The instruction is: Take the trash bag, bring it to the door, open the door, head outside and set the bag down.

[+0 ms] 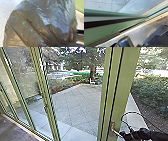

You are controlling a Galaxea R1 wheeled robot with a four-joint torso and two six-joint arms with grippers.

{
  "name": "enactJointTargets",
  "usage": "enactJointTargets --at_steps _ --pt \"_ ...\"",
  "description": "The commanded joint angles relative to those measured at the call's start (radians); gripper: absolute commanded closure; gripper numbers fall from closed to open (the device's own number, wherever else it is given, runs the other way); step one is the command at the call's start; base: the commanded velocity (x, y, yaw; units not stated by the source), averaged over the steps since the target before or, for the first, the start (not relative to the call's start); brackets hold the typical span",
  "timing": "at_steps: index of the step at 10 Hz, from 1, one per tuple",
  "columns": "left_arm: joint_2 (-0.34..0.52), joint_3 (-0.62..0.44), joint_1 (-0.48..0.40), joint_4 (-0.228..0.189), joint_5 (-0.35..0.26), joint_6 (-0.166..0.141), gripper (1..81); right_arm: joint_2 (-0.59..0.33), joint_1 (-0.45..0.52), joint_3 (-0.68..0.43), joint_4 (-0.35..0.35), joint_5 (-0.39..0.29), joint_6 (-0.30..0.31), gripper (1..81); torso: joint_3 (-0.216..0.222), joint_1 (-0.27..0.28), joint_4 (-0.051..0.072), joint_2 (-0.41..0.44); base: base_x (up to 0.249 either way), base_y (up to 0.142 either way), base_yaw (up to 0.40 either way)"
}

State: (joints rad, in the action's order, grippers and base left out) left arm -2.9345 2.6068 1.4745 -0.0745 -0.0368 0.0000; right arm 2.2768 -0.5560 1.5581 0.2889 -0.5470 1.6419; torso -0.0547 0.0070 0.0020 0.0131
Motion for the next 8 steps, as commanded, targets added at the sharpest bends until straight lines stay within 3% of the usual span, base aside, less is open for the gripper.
enactJointTargets --at_steps 1,5,8 --pt "0.003 0.003 -0.044 0.007 -0.055 0.003 81.1 0.034 0.015 -0.018 0.006 -0.159 -0.014 1.0 0.0 0.0 0.0 0.0 0.0 0.0 0.0" --pt "-0.003 0.003 -0.044 0.007 -0.055 0.005 81.1 0.106 -0.014 -0.005 0.056 -0.229 -0.014 1.0 0.0 0.0 0.0 0.0 0.0 0.0 0.0" --pt "-0.002 0.004 -0.044 0.007 -0.055 0.005 81.1 0.169 -0.078 0.086 0.058 -0.215 -0.017 1.0 0.0 0.0 0.0 0.0 0.0 0.0 0.0"
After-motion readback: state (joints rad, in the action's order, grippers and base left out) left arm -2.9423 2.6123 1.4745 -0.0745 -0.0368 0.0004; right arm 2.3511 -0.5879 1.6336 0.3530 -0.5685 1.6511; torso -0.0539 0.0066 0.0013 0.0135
